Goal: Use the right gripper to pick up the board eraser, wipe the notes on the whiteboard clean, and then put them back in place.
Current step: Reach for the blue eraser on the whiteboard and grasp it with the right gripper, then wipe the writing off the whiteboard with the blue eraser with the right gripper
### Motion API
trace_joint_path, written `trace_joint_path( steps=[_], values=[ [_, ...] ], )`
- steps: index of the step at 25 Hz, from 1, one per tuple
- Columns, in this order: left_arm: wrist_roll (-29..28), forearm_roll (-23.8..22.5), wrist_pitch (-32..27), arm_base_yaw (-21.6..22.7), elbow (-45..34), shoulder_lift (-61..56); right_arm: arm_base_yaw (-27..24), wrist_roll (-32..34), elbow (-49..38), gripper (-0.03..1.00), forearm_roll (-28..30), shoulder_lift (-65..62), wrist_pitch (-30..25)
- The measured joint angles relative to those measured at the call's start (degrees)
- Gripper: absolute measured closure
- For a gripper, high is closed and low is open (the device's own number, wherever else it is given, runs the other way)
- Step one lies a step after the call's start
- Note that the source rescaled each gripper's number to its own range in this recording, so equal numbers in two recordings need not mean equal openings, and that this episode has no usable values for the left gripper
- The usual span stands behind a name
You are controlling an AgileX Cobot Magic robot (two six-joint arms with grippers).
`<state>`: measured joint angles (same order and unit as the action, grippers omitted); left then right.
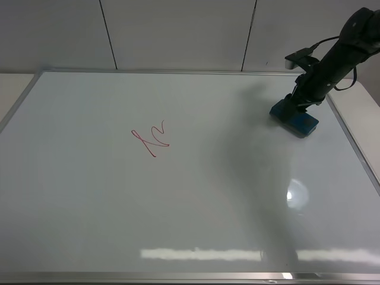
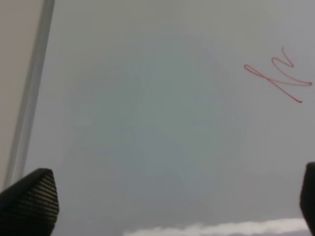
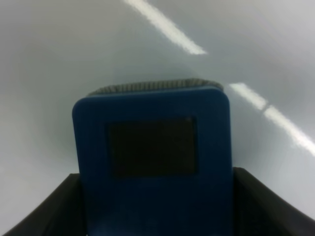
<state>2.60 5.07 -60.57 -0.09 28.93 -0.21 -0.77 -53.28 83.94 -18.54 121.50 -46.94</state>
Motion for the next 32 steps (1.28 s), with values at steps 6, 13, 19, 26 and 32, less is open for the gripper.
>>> trace_joint_path(
  steps=[6, 13, 19, 26, 32],
  values=[
    [0.0, 0.0, 0.0, 0.0, 0.0, 0.0, 0.0, 0.0, 0.0, 0.94, 0.0, 0.0, -0.07],
    [0.0, 0.0, 0.0, 0.0, 0.0, 0.0, 0.36, 0.36, 0.0, 0.94, -1.19, 0.0, -0.84],
    [0.0, 0.0, 0.0, 0.0, 0.0, 0.0, 7.41, 6.09, 1.15, 0.94, 0.61, -0.11, 1.45],
    [0.0, 0.0, 0.0, 0.0, 0.0, 0.0, 19.72, 19.04, 9.53, 0.94, 9.54, -0.17, 0.12],
    [0.0, 0.0, 0.0, 0.0, 0.0, 0.0, 29.36, 29.67, 11.98, 0.94, 14.6, -0.65, -0.69]
  ],
)
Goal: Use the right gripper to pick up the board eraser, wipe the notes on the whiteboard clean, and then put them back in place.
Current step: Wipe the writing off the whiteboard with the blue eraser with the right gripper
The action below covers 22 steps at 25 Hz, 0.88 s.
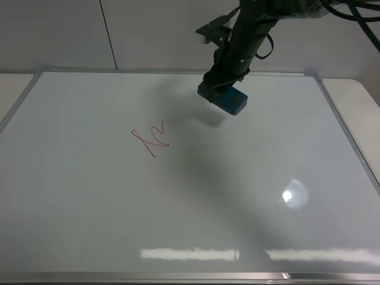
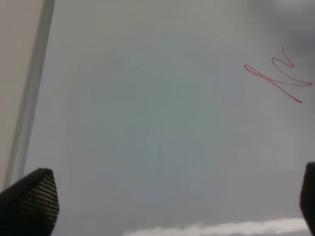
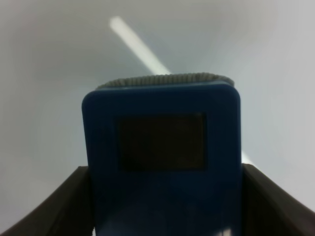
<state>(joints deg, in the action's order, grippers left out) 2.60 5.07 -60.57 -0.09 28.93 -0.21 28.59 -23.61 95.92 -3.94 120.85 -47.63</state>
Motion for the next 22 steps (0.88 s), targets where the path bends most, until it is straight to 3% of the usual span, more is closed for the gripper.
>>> trace_joint_path(
  steps=[10, 22],
  values=[
    [0.0, 0.0, 0.0, 0.0, 0.0, 0.0, 11.28, 15.72, 0.0, 0.94, 0.28, 0.05, 6.82],
    [0.0, 0.0, 0.0, 0.0, 0.0, 0.0, 17.84, 24.3, 0.78, 0.94, -0.38, 6.73, 10.28]
  ],
)
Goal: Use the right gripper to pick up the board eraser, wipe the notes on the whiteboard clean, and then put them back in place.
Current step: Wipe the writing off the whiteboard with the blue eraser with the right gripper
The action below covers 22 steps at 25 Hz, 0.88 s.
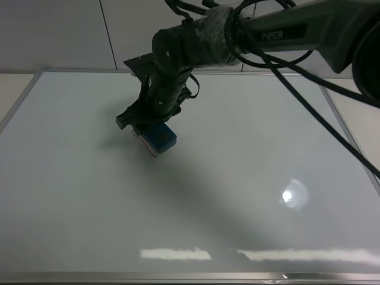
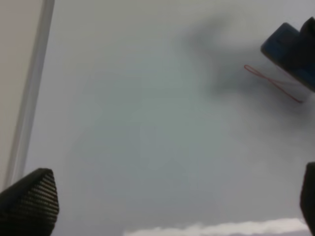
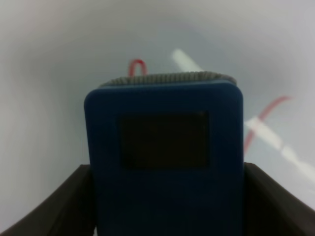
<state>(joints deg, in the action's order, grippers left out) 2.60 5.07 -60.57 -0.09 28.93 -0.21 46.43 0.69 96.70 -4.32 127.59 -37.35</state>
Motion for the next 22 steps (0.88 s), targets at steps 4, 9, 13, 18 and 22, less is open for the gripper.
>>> trace_joint_path(
  steps=[4, 9, 13, 18, 22],
  values=[
    [0.0, 0.0, 0.0, 0.0, 0.0, 0.0, 1.36, 1.36, 4.37, 0.94, 0.23, 3.4, -1.51],
    [0.0, 0.0, 0.0, 0.0, 0.0, 0.0, 3.16, 3.44, 9.99, 0.94, 0.86, 7.17, -3.46],
    [0.0, 0.0, 0.0, 0.0, 0.0, 0.0, 3.52, 4.65, 11.12, 0.94, 2.32, 7.9, -4.34],
    [0.0, 0.0, 0.0, 0.0, 0.0, 0.0, 3.52, 6.31, 11.12, 0.94, 5.4, 8.0, -6.12],
    [0.0, 0.0, 0.0, 0.0, 0.0, 0.0, 3.52, 7.96, 11.12, 0.94, 7.75, 8.12, -6.46]
  ],
)
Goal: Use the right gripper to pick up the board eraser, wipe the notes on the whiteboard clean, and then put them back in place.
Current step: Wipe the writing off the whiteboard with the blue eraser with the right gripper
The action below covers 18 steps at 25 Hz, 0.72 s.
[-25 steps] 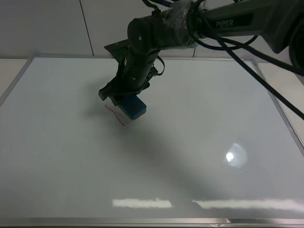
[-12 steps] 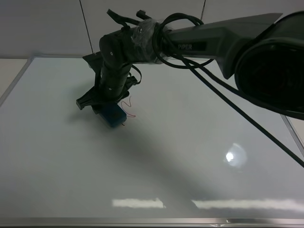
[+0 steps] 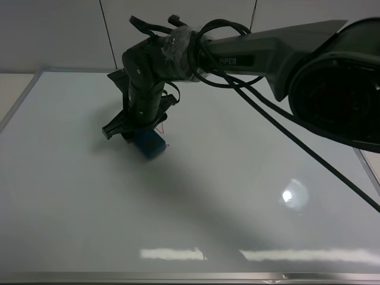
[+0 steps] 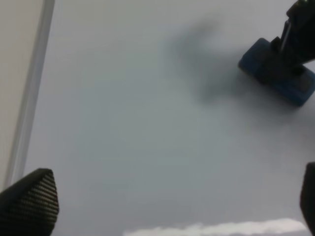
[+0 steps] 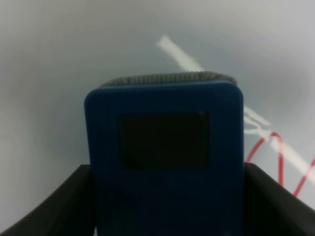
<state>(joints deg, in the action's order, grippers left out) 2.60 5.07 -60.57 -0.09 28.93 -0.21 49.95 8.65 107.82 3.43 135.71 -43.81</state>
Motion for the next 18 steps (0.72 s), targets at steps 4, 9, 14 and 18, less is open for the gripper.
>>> trace_joint_path(
  steps=[4, 9, 14, 18],
  values=[
    [0.0, 0.0, 0.0, 0.0, 0.0, 0.0, 0.0, 0.63, 0.12, 0.94, 0.55, 0.93, -1.15],
    [0.0, 0.0, 0.0, 0.0, 0.0, 0.0, -0.07, 1.01, 0.18, 0.95, 0.77, 1.19, -1.3],
    [0.0, 0.0, 0.0, 0.0, 0.0, 0.0, -1.16, 1.51, 0.25, 0.95, 0.54, 1.19, -2.43],
    [0.0, 0.0, 0.0, 0.0, 0.0, 0.0, -3.03, 1.52, 0.35, 0.95, 0.34, 1.13, -3.67]
  ],
)
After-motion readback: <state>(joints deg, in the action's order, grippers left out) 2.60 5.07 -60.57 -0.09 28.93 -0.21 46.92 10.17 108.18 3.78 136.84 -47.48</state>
